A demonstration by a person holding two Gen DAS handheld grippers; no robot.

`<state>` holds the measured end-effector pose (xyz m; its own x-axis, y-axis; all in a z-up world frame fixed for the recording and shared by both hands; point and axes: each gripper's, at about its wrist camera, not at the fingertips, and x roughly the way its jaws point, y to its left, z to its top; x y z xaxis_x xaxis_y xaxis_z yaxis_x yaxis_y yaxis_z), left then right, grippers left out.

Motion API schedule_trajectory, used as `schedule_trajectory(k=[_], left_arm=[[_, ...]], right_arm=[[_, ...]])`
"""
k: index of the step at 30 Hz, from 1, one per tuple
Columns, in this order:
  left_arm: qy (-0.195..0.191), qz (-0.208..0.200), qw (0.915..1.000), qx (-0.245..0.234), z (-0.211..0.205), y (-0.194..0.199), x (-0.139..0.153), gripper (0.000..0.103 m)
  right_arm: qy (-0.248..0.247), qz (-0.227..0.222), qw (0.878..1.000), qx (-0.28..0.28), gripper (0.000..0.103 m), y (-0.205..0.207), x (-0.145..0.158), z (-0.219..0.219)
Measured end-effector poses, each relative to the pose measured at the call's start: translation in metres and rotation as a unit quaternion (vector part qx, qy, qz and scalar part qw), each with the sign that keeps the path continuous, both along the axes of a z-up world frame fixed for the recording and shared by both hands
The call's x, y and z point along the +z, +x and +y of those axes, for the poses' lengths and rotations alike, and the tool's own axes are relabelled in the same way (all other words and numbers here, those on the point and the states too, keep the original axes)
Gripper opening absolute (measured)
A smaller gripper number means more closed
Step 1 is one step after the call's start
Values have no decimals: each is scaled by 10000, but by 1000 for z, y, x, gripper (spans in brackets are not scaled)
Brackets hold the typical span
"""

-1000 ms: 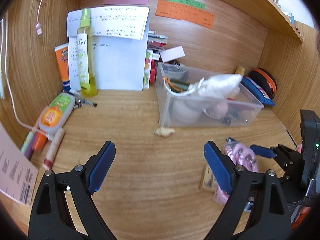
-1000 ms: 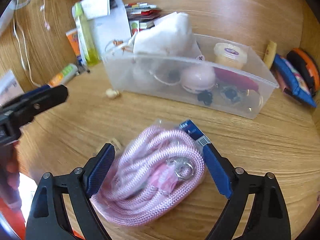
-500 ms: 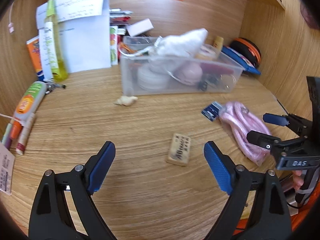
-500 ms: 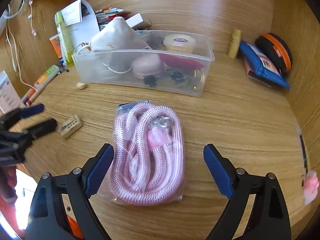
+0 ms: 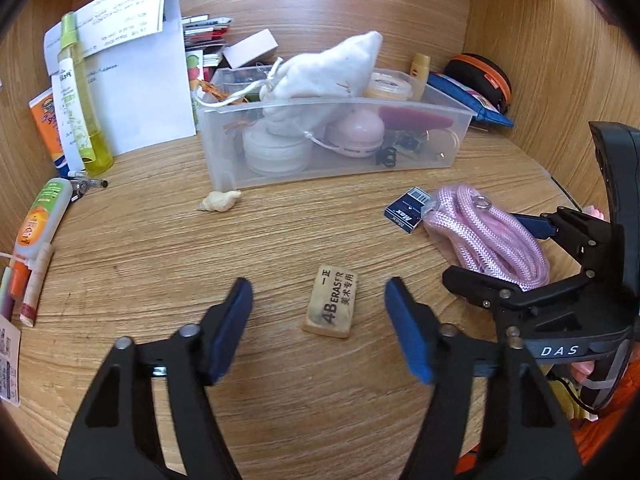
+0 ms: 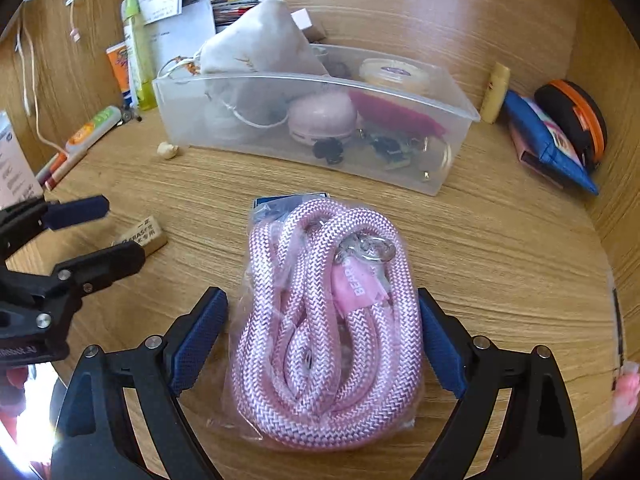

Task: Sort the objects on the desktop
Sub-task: 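Grasp the beige eraser with the left gripper while the right grasps the bagged pink rope, then carry the eraser and pink rope bag into the clear box and release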

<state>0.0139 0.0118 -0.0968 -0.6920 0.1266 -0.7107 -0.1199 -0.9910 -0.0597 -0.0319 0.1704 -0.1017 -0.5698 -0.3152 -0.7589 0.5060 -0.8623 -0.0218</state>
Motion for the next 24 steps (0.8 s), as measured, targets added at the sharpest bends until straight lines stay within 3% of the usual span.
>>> schedule_trajectory(k=[2,6,8,12,16,24], left_arm=[[5,-59,10000,-46,1,-2,-3,51],[-165,-18,9999,-29,5,-1,-7,49],[-203,19,9998,-8,6,0,-7,39],[-248,88,9997,1,6,0,-8,23],[-290,125,9995,3,7,0,-8,23],[-163,298,9994,109,1,-3,5,23]], right_arm=[[-60,-35,10000,-22,90,-1,0,1],[-60,-6,10000,9,90,-2,-1,2],[-85,10,10000,25,89,-2,-1,2],[-179,23,9998,102,70,-3,2,3],[-305,-24,9993,210,62,-3,4,4],[-688,-162,9973,181,59,-13,14,15]])
